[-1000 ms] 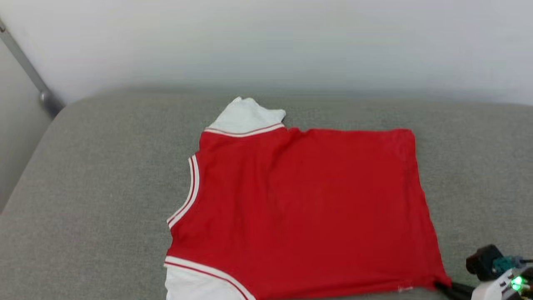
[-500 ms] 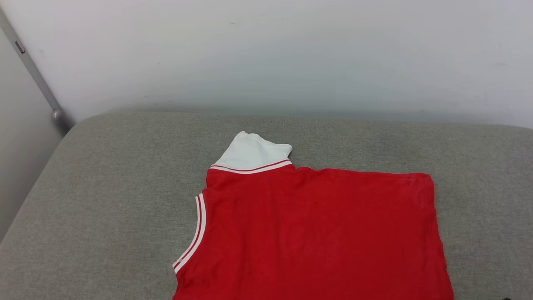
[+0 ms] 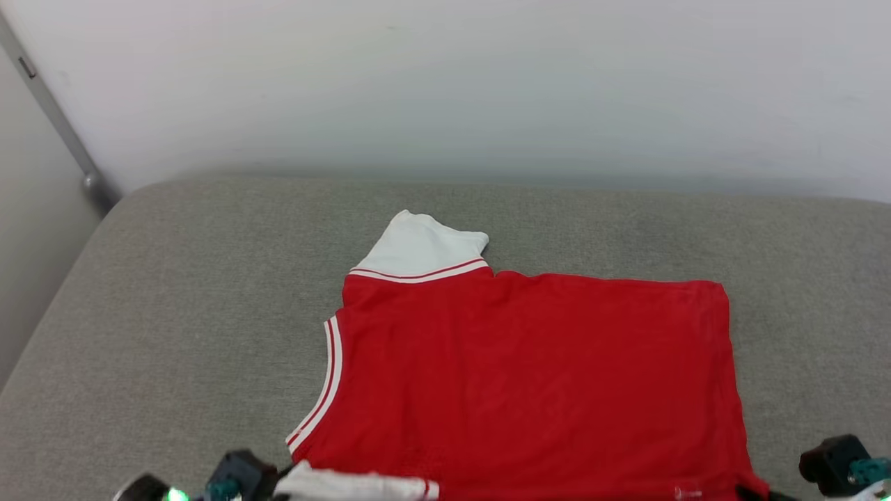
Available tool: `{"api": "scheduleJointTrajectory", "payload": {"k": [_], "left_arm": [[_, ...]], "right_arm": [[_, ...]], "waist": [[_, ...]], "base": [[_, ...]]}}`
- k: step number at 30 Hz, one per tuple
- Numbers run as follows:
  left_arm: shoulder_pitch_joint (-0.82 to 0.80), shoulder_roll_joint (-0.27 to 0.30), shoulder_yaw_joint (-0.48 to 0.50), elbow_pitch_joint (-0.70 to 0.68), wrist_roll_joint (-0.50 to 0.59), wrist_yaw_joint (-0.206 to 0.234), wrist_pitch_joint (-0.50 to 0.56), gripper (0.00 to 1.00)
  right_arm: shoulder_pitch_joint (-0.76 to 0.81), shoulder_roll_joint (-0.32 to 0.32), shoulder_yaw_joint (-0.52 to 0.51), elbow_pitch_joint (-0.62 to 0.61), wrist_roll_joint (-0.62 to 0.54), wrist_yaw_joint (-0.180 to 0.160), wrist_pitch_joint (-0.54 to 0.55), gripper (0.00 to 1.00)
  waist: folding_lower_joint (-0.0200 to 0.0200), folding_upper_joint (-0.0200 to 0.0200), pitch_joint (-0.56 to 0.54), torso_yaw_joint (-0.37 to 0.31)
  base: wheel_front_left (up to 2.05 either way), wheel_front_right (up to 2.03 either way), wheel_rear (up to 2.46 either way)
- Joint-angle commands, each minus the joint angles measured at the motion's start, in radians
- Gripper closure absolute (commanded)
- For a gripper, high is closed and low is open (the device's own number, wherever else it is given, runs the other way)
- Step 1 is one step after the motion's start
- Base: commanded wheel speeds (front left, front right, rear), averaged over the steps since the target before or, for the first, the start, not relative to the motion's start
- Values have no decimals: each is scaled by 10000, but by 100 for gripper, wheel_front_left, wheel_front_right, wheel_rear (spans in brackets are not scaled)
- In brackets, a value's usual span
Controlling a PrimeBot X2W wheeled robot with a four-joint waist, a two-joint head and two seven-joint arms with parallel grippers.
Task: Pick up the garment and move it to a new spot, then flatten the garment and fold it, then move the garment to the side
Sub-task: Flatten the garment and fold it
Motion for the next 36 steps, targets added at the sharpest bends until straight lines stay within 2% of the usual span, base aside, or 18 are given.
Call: {"api": "scheduleJointTrajectory", "payload": {"k": [1,12,15,25,30,31,33,34,35,36], "left_arm": [[-584,23,88,143,178,-219,167,100],[-3287,-489,128,1383,915,-1672,1030,100],[-3718,-602,119,1747,1039,-1890,1059,100],[-4885,-1347,-158,3792,1305,-2839,1251,100],[-4853,-1875,-374,4886,1253,-3114,1078,100],[-4854,-1948,-415,5080,1272,-3165,1023,100],[-4823,-2141,-387,5419,1207,-3173,780,100],[-4777,-2207,-361,5578,1186,-3173,664,77],[-4716,-2258,-355,5953,1187,-3231,340,0],[-4751,-2249,-327,6022,1189,-3240,223,0]], "right_arm": [[-184,143,-298,-214,-141,-7,169,100],[-1050,226,-1117,-876,-328,-7,925,100],[-1433,218,-1091,-848,-412,-7,988,100],[-3371,553,-267,349,-299,-7,1480,100],[-3912,721,464,1163,-234,-7,1451,100],[-3960,770,569,1296,-215,-7,1388,98],[-4003,885,717,1462,-87,-7,1226,87],[-4024,929,722,1533,-24,-6,1095,70],[-3985,919,774,1641,-56,-7,738,0],[-3935,894,784,1644,-81,-7,603,0]], "waist": [[0,0,115,-122],[0,0,1388,-550],[0,0,1677,-625],[0,0,2896,-780],[0,0,3043,-784],[0,0,3028,-781],[0,0,2929,-769],[0,0,2848,-769],[0,0,2510,-734],[0,0,2366,-710]], "base": [[0,0,0],[0,0,0],[0,0,0],[0,0,0],[0,0,0],[0,0,0],[0,0,0],[0,0,0],[0,0,0],[0,0,0]]}}
